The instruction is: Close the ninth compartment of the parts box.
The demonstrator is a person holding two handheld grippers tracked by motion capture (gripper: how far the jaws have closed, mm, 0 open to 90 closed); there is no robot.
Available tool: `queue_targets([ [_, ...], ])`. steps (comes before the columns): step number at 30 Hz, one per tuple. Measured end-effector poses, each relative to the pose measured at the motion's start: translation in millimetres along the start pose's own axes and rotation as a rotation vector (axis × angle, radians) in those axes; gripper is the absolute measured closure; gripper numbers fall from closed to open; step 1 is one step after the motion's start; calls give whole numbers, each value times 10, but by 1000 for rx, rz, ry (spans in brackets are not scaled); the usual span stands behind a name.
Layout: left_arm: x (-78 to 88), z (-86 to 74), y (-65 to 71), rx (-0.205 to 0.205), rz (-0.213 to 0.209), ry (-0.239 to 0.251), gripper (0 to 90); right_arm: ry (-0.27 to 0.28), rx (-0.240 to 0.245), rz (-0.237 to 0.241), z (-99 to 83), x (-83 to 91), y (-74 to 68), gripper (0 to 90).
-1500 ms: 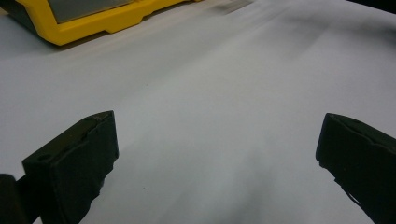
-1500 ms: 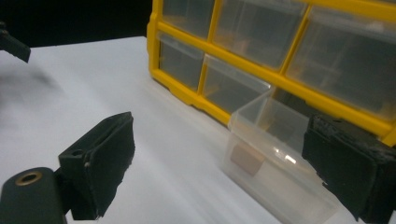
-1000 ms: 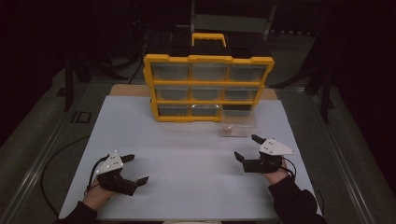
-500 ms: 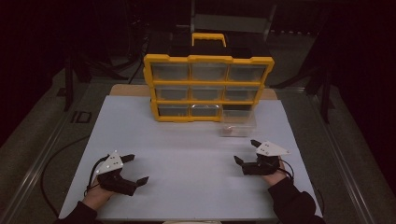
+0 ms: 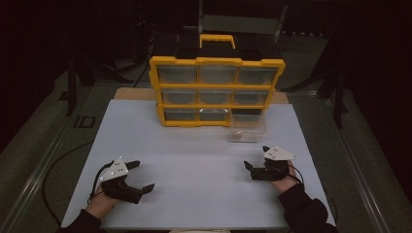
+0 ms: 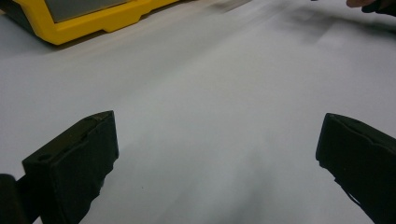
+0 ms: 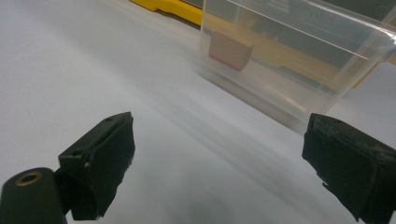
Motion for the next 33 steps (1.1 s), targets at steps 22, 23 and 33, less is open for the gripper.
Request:
queue_targets([
  [22,4,2,-3,1,6,2,0,-29,-48,-113,-7,-47,112,526],
  [23,3,3,-3,4,4,4,0,-30,-55,-116,-4,-50,113,548],
  [33,2,4,-4,4,4,4,0,-49,-54,-143,23,-55,165,749],
])
Point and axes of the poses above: each handheld gripper's, and its own axes: x roughly backward along the jaws, z roughly out of its top, y roughly to its right, the point moved 7 cm from there along -x, roughly forward along the jaws, and after that the axes turned 2 degrees about -x, right-handed, at the moved point
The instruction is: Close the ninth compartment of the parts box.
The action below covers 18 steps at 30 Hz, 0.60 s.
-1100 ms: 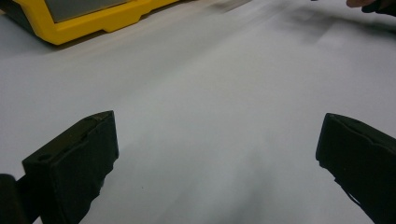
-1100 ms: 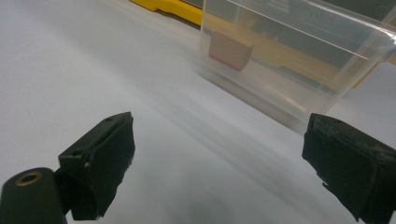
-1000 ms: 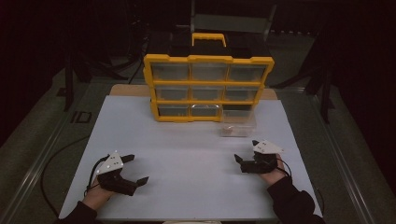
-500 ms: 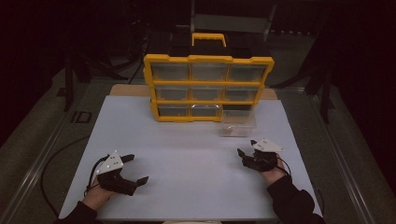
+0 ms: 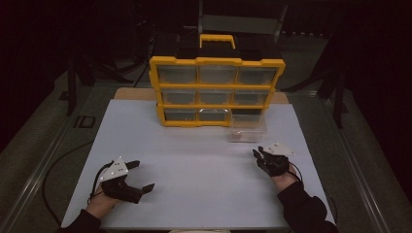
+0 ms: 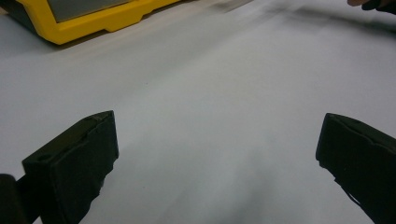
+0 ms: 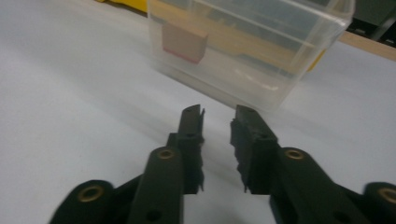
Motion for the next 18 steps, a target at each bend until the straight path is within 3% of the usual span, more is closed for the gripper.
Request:
queue_targets([
  [4,-2,-2,-2,-1,0,-1,0,5,-11,-15,22,2,33,789],
  [9,-2,0,-1,2,-2,1,0,-10,-11,-22,38,-29,59,900],
  [12,-3,-2,-2,2,-2,-1,0,-11,-17,-24,63,-45,79,900],
  [18,-2,-1,-3,5,-3,1,0,-5,22,-17,118,-106,97,900],
])
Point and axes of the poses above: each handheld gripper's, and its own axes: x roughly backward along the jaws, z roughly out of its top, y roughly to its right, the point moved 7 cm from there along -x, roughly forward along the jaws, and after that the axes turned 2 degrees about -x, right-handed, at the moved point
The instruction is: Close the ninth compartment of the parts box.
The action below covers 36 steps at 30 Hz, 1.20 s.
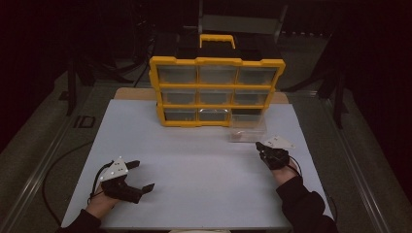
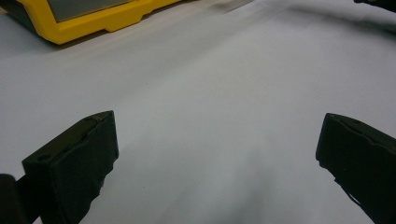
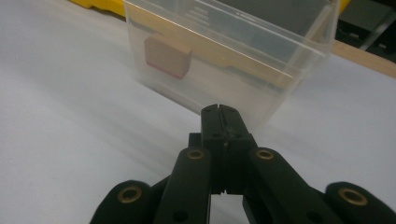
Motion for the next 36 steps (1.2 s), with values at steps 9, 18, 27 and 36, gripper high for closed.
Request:
queue_targets([
  [9,-1,-1,2,-5,-1,-2,0,-6,20,-33,24,-108,57,900],
  [18,2,-1,3,-6,0,-2,0,-23,-23,-29,29,-188,84,900],
  [27,3,0,3,-5,2,0,0,-33,-35,-33,51,-244,81,900],
  [36,3,0,2,-5,2,1,0,-33,-54,-23,75,-280,92,900],
])
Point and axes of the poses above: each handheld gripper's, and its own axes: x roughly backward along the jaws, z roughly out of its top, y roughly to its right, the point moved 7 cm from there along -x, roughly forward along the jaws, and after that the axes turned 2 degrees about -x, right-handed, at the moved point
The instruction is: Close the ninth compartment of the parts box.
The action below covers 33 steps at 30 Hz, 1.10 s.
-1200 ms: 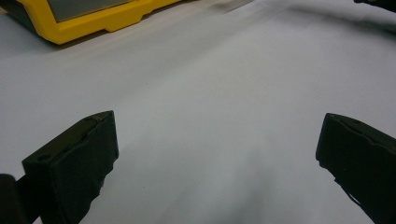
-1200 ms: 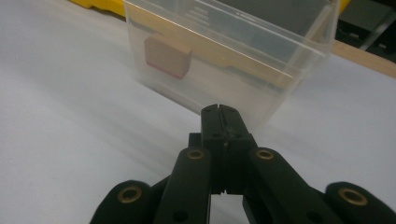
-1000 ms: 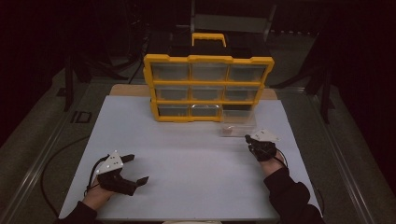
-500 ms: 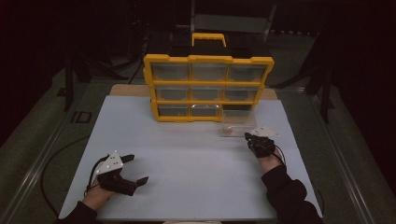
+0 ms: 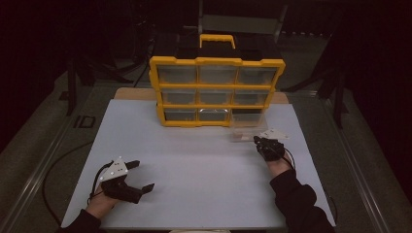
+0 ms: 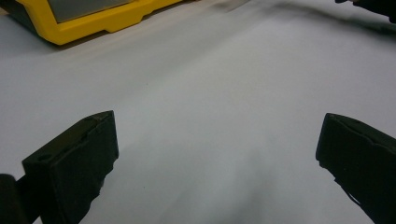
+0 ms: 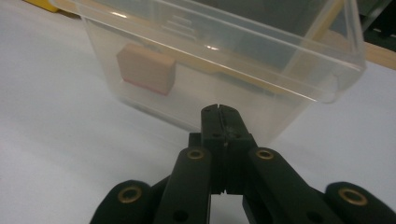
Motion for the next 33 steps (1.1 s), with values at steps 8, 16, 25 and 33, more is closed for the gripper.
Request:
queue_targets([
  [8,-1,1,-1,-1,0,0,0,-1,-3,-1,14,-16,-3,900],
  [16,-4,2,-1,-4,0,-2,0,-2,-5,-2,38,-38,-9,900],
  [25,-7,6,-5,-7,0,-2,0,-7,-15,0,57,-62,-19,900],
  [33,-7,7,-6,-5,2,0,0,-16,-7,-3,99,-121,-26,900],
])
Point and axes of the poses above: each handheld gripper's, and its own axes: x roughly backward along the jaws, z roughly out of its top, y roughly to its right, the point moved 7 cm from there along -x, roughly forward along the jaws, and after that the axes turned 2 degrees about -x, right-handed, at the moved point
